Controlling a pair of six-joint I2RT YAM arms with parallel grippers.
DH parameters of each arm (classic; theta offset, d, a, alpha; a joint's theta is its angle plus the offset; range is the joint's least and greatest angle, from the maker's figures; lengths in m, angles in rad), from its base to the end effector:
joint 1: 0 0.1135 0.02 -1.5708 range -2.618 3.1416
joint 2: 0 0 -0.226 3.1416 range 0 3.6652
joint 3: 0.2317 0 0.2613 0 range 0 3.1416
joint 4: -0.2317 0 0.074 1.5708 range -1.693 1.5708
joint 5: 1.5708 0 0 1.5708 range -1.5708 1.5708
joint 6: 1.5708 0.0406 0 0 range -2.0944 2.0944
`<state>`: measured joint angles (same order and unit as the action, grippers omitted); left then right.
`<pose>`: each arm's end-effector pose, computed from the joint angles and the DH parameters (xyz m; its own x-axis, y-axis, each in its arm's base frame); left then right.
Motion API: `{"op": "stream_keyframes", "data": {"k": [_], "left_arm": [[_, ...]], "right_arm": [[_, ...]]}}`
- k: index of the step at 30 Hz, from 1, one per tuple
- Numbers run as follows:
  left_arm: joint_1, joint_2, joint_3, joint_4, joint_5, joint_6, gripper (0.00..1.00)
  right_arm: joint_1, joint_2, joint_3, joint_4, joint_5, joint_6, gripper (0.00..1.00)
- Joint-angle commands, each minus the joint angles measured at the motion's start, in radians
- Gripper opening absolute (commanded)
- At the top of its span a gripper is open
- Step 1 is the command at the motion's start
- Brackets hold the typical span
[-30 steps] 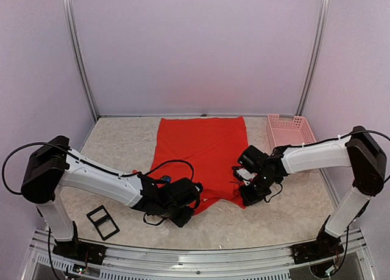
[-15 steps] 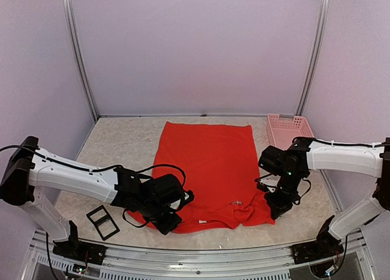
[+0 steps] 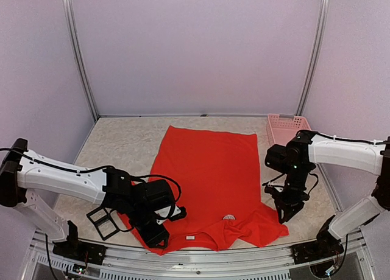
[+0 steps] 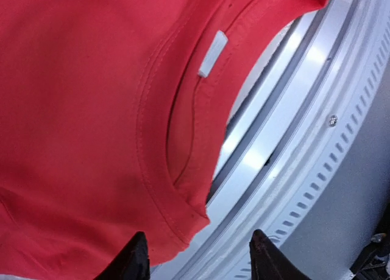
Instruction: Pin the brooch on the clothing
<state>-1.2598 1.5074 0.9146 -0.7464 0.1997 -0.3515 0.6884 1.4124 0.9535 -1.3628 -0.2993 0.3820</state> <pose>0.0769 -0.2655 0.1360 -0.6057 0.7816 -0.1490 0.7866 0.5599 -0.2603 0.1553 0.1432 0.1685 -0.8994 -0.2786 0.3369 -0.2320 0.9573 0.1725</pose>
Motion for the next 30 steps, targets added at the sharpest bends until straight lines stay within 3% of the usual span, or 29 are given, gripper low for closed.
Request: {"op": "stream_keyframes", "data": {"k": [1,3,5,8,12,19,22,25,26,28,30], "left_arm": [[0.043,-0.056,0.152,-0.028,0.09,0.132,0.58],[0.148,-0.067,0.193,0.001,0.036,0.165,0.63],[0.294,-0.047,0.207,0.076,-0.089,0.157,0.6],[0.458,0.096,0.285,0.155,-0.292,0.098,0.46],[0.543,0.369,0.439,0.188,-0.43,0.08,0.43],[0.651,0.714,0.66,0.188,-0.498,0.056,0.4],[0.716,0.828,0.805,0.141,-0.526,0.049,0.41],[0.776,0.944,0.967,0.124,-0.568,0.051,0.41],[0.796,0.979,1.009,0.125,-0.571,0.051,0.41],[0.828,1.021,1.094,0.14,-0.558,0.062,0.41],[0.842,1.049,1.15,0.162,-0.547,0.095,0.44]], "right_arm": [[-0.086,0.076,0.232,0.03,0.115,-0.012,0.25],[-0.11,0.157,0.333,0.152,0.183,-0.038,0.24],[-0.14,0.251,0.379,0.307,0.228,-0.068,0.18],[-0.189,0.411,0.447,0.513,0.287,-0.094,0.1],[-0.238,0.622,0.607,0.598,0.321,-0.129,0.07],[-0.309,0.994,0.968,0.489,0.301,-0.167,0.06],[-0.341,1.215,1.27,0.415,0.236,-0.169,0.06],[-0.357,1.423,1.695,0.382,0.185,-0.146,0.06],[-0.363,1.43,1.728,0.45,0.149,-0.121,0.05],[-0.368,1.352,1.568,0.691,0.061,-0.069,0.04],[-0.363,1.296,1.516,0.861,0.021,-0.046,0.04]]}}
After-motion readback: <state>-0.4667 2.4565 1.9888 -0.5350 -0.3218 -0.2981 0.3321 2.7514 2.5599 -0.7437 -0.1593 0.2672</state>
